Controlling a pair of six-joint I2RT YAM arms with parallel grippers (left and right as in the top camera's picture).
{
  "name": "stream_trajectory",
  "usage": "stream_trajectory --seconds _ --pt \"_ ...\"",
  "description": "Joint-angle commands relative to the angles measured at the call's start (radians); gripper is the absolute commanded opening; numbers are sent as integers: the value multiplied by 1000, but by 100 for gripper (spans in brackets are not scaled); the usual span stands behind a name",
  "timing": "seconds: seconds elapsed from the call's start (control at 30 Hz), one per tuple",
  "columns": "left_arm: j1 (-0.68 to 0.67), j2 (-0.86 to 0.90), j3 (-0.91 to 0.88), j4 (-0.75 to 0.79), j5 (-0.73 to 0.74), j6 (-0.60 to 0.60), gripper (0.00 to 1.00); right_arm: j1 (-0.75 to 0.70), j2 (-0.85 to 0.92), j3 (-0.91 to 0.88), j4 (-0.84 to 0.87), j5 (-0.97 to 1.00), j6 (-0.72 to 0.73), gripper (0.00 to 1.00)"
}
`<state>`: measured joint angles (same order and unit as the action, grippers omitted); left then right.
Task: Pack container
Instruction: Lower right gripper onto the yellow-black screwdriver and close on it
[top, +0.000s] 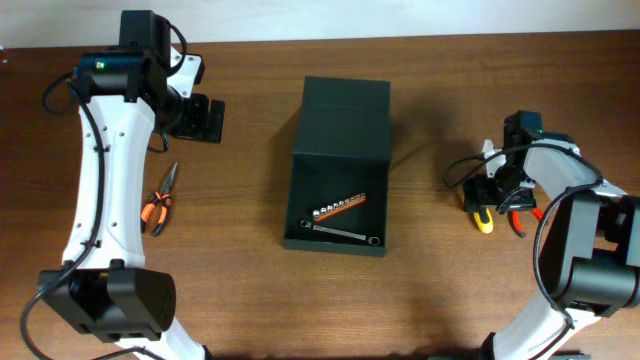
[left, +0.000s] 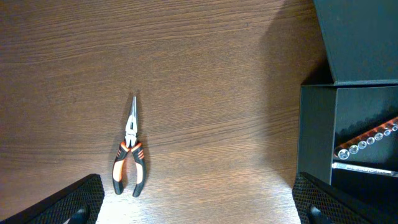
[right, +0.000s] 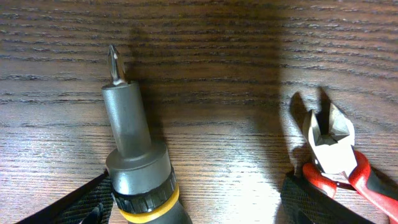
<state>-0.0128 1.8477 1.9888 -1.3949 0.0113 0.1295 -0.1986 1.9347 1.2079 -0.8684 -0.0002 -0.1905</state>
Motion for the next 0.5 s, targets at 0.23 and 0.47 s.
stream_trajectory --seconds 0.23,0.47 --pt "0 -16 3 6 11 -12 99 4 56 -33 -6 -37 12 52" --pt "0 -16 3 11 11 -12 99 48 56 -33 -2 -37 12 43"
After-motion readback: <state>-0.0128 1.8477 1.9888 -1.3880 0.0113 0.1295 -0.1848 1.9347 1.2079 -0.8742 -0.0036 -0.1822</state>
